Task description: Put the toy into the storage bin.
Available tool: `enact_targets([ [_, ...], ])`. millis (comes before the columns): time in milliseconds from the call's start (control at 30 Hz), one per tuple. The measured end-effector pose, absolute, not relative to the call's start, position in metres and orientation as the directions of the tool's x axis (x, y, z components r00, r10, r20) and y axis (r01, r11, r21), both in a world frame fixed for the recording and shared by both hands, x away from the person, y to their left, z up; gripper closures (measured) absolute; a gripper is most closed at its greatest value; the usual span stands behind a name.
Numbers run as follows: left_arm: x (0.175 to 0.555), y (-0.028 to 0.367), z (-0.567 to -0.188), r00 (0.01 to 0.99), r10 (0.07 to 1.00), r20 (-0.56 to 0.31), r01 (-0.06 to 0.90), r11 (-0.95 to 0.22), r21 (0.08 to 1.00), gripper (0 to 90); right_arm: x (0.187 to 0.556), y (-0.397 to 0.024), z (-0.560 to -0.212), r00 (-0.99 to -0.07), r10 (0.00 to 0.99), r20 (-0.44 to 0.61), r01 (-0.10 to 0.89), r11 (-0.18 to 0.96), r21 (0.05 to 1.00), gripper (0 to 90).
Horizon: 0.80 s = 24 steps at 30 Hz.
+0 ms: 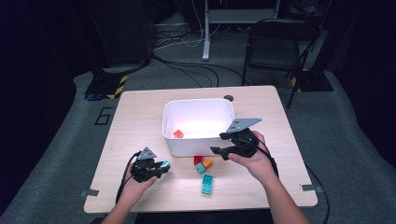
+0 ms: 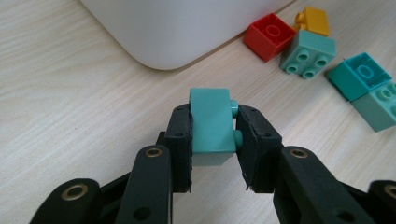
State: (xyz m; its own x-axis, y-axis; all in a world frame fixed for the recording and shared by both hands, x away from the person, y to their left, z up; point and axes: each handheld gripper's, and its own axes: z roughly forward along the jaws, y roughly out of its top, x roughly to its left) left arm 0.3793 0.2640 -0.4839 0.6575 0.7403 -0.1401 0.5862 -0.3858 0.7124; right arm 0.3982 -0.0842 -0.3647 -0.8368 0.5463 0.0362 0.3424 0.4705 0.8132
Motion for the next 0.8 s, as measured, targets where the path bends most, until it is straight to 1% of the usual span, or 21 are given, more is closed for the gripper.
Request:
enact_targets([
  [333,0.379,0.264,-0.457,0.676,0.721,-0.156,0.582,-0.392,0.713,67.3,0.399,-0.086,-0.366,-0.837,0.546,0.044,0.35,0.471,0.81,36.5],
  [500,0.383,0.265,-0.443,0.686,0.715,-0.136,0.566,-0.407,0.717,67.3,0.4,-0.087,-0.367,-0.838,0.544,0.041,0.351,0.479,0.805,36.7],
  [667,0.385,0.263,-0.43,0.697,0.704,-0.138,0.56,-0.413,0.718,67.3,0.401,-0.088,-0.368,-0.837,0.546,0.045,0.356,0.479,0.802,36.8],
  [800,0.387,0.259,-0.418,0.711,0.686,-0.155,0.554,-0.41,0.725,67.3,0.402,-0.09,-0.368,-0.836,0.548,0.044,0.355,0.477,0.804,36.8],
])
